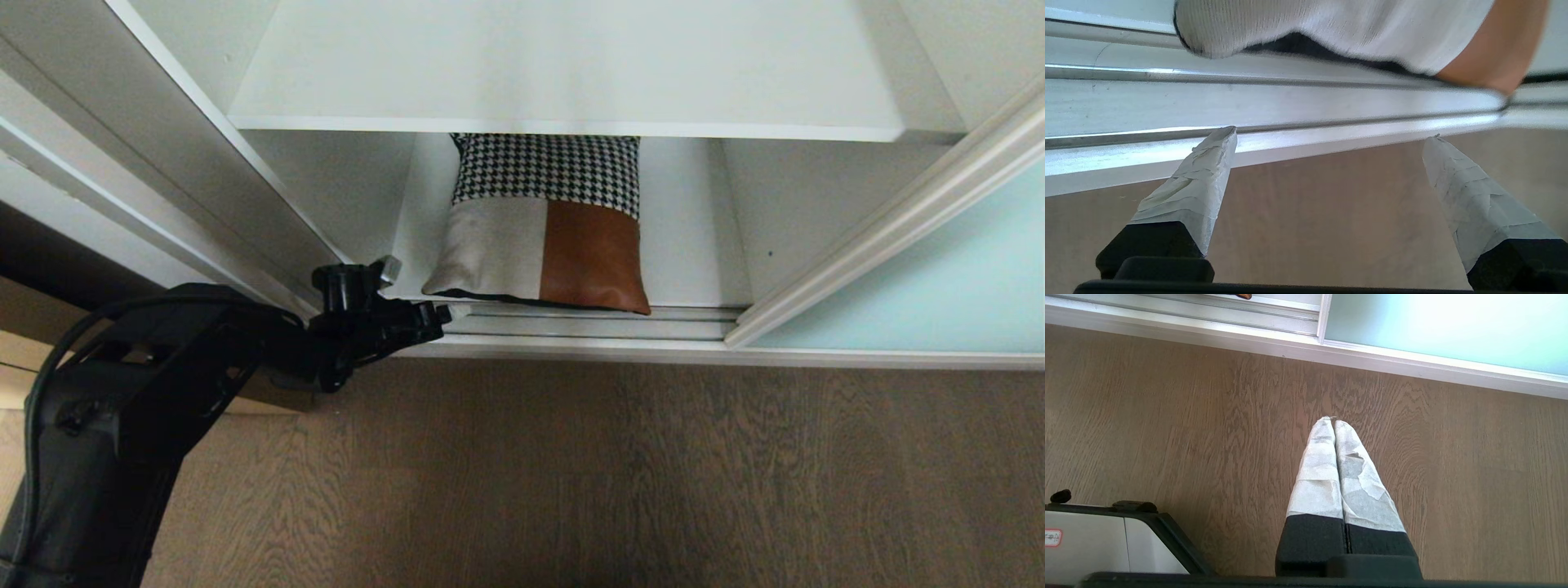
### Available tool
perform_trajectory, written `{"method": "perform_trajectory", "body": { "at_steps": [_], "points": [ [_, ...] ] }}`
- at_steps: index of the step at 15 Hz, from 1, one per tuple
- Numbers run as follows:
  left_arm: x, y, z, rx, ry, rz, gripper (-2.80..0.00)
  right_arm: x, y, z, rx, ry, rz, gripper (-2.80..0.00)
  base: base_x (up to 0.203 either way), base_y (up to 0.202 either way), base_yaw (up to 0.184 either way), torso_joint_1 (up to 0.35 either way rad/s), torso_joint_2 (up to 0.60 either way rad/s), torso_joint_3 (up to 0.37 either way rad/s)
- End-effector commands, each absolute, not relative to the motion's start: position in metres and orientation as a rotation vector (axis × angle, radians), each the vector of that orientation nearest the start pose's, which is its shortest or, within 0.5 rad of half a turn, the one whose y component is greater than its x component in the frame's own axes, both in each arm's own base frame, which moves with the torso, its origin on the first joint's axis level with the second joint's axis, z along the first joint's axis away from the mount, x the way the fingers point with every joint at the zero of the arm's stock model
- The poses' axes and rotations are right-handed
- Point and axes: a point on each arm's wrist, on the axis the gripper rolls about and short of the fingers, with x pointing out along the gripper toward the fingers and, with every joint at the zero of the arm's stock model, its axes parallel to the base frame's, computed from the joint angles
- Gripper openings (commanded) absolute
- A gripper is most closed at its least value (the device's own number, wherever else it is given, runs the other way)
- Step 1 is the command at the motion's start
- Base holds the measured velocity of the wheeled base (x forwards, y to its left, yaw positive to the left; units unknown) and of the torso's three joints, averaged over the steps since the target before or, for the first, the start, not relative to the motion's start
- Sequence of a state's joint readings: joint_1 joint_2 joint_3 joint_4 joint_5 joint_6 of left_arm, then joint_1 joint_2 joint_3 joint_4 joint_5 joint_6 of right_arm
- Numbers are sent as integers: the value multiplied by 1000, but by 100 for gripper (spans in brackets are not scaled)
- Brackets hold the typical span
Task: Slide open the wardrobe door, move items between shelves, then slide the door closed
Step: Place the pillow on the higher shelf
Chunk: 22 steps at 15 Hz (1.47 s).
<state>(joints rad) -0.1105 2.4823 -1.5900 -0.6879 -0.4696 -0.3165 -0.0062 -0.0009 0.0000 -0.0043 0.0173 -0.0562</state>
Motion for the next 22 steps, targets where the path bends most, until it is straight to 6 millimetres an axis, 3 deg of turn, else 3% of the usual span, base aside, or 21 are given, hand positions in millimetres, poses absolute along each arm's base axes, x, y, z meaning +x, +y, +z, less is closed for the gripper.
{"method": "perform_trajectory", "body": {
  "at_steps": [1,8,9,10,14,22],
  "points": [
    [503,-65,61,-312,303,-537,0,-23,1,76,-57,-5,12,-280,0,0,0,0,0,0],
    [541,-67,60,-259,144,-437,0,-23,1,76,-57,-5,12,-280,0,0,0,0,0,0],
    [545,-67,62,-256,126,-440,-74,-23,1,76,-57,-5,12,-280,0,0,0,0,0,0],
    [545,-68,65,-256,116,-449,-280,-23,1,76,-57,-5,12,-280,0,0,0,0,0,0],
    [543,-73,77,-247,60,-471,-280,-23,1,76,-57,-5,12,-280,0,0,0,0,0,0],
    [541,-76,75,-199,46,-483,-280,-23,1,76,-57,-5,12,-280,0,0,0,0,0,0]
  ]
}}
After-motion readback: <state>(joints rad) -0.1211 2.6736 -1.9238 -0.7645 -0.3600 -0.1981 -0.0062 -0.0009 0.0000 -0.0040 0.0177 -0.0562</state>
